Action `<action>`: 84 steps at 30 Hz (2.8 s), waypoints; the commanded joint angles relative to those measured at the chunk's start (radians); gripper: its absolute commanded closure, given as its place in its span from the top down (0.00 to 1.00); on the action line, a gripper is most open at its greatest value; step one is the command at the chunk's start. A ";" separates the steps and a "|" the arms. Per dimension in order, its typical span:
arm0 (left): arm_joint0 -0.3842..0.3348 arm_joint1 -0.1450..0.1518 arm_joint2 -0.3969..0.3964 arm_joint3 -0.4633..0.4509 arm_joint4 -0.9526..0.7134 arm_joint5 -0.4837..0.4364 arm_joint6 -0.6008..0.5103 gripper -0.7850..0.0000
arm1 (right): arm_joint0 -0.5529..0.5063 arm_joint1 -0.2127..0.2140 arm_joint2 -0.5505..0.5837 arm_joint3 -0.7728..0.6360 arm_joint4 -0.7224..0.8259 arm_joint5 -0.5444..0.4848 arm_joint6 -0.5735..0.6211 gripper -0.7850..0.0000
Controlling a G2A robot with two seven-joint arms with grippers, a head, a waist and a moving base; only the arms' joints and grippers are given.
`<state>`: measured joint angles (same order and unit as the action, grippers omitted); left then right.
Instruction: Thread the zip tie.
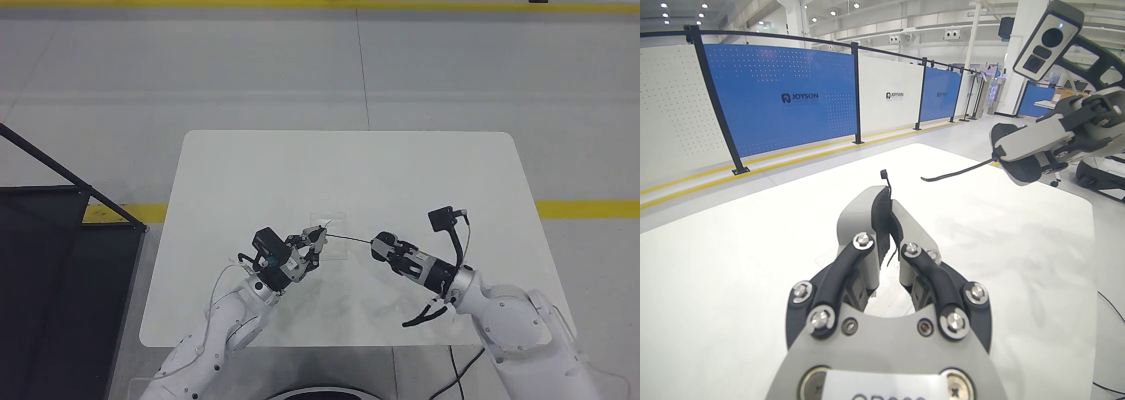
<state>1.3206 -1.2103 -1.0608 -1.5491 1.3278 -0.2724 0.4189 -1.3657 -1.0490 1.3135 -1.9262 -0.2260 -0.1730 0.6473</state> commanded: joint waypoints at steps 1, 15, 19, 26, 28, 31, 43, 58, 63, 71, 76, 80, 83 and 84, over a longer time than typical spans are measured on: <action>0.000 0.000 0.000 0.000 0.000 0.000 0.000 0.00 | -0.003 -0.001 -0.003 0.001 -0.003 0.002 -0.006 0.00; 0.000 0.000 0.000 0.000 0.000 0.000 0.000 0.00 | -0.014 -0.010 -0.033 -0.015 -0.026 0.059 -0.091 0.00; 0.000 0.000 0.000 0.000 0.000 0.000 0.000 0.00 | -0.013 -0.013 -0.041 -0.018 -0.037 0.072 -0.105 0.00; 0.000 0.000 0.000 0.000 0.000 0.000 0.000 0.00 | -0.005 -0.018 -0.055 -0.018 -0.042 0.101 -0.126 0.00; 0.000 0.000 0.000 0.000 0.000 0.000 0.000 0.00 | -0.002 -0.020 -0.058 -0.017 -0.043 0.105 -0.128 0.00; 0.000 0.000 0.000 0.000 0.000 0.000 0.000 0.00 | 0.000 -0.021 -0.060 -0.016 -0.044 0.108 -0.128 0.00; 0.000 0.000 0.000 0.000 0.000 0.000 0.000 0.00 | -0.014 -0.021 -0.047 -0.024 -0.045 0.076 -0.120 0.00; 0.000 0.000 0.000 0.000 0.000 0.000 0.000 0.00 | -0.011 -0.025 -0.055 -0.030 -0.059 0.091 -0.108 0.00; 0.000 0.000 0.000 0.000 0.000 0.000 0.000 0.00 | -0.010 -0.026 -0.051 -0.027 -0.051 0.088 -0.108 0.00; 0.000 0.000 0.000 0.000 0.000 0.000 0.000 0.00 | -0.006 -0.028 -0.048 -0.021 -0.048 0.090 -0.100 0.00; 0.000 0.000 0.000 0.000 0.000 0.000 0.000 0.00 | -0.001 -0.029 -0.048 -0.017 -0.044 0.094 -0.090 0.00; 0.000 0.000 0.000 0.000 0.000 0.000 0.000 0.00 | 0.001 -0.030 -0.048 -0.016 -0.045 0.098 -0.088 0.00; 0.000 0.000 0.000 0.000 0.000 0.000 0.000 0.00 | 0.003 -0.031 -0.049 -0.016 -0.042 0.102 -0.085 0.00; 0.000 0.000 0.000 0.000 0.000 0.000 0.000 0.00 | 0.004 -0.031 -0.049 -0.015 -0.042 0.104 -0.084 0.00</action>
<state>1.3206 -1.2103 -1.0608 -1.5491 1.3278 -0.2724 0.4189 -1.3629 -1.0796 1.2646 -1.9416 -0.2693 -0.0711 0.5619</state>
